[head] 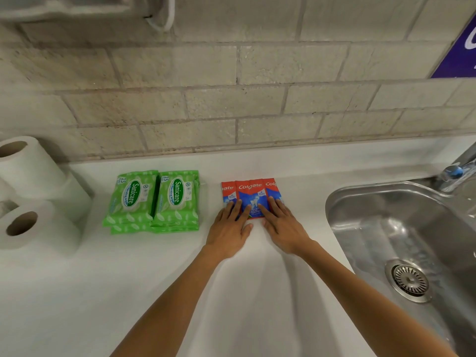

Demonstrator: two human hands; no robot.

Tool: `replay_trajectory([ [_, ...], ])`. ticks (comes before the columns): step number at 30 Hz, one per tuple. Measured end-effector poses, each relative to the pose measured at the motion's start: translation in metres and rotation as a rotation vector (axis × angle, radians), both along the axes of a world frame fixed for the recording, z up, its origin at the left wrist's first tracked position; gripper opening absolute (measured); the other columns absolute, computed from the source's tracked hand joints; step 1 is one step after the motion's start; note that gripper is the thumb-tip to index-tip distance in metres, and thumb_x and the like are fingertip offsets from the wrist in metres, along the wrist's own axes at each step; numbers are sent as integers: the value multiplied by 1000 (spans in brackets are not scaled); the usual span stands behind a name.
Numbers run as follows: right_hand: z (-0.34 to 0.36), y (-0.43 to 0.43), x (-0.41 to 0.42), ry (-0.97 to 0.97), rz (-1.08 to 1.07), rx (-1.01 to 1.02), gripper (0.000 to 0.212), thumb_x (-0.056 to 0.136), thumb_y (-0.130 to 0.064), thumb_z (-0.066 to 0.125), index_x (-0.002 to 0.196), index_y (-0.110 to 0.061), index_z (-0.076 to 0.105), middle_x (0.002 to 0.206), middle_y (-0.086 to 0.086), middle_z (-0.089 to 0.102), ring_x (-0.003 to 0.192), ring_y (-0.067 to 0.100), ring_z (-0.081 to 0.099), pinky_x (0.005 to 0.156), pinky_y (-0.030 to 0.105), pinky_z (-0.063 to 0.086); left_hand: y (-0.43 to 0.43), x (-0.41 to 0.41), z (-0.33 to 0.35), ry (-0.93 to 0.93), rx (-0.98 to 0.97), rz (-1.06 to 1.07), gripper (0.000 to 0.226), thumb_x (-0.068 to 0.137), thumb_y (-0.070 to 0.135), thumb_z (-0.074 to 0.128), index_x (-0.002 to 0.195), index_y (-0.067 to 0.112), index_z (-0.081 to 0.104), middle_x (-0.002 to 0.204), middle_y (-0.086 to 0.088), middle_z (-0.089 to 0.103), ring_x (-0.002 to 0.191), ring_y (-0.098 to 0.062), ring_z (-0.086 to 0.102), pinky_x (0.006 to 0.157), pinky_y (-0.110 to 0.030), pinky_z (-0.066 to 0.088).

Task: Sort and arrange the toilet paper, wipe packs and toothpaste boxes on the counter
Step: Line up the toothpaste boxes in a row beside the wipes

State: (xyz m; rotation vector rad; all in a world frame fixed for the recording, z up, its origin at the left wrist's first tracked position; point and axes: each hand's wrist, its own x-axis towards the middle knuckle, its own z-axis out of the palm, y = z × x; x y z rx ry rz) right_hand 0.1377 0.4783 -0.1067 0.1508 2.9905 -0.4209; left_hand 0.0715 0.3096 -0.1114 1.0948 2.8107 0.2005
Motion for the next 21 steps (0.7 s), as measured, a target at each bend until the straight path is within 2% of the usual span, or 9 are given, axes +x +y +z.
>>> replay_trajectory([
  [10, 2, -8, 0, 2, -11, -29, 55, 100, -40, 25, 150, -24, 6, 160, 1, -8, 147, 18, -10, 119, 31, 0, -3, 3, 1, -12, 15, 18, 59, 98, 47, 19, 150, 23, 4, 160, -4, 1, 148, -22, -1, 121, -35, 5],
  [21, 0, -11, -2, 45, -54, -82, 59, 98, -45, 31, 150, -23, 14, 160, 3, 0, 148, 19, -5, 119, 32, 3, -5, -2, -2, -30, 54, 3, 64, 96, 51, 24, 149, 19, 8, 160, -4, 4, 148, -20, 1, 120, -33, 4],
])
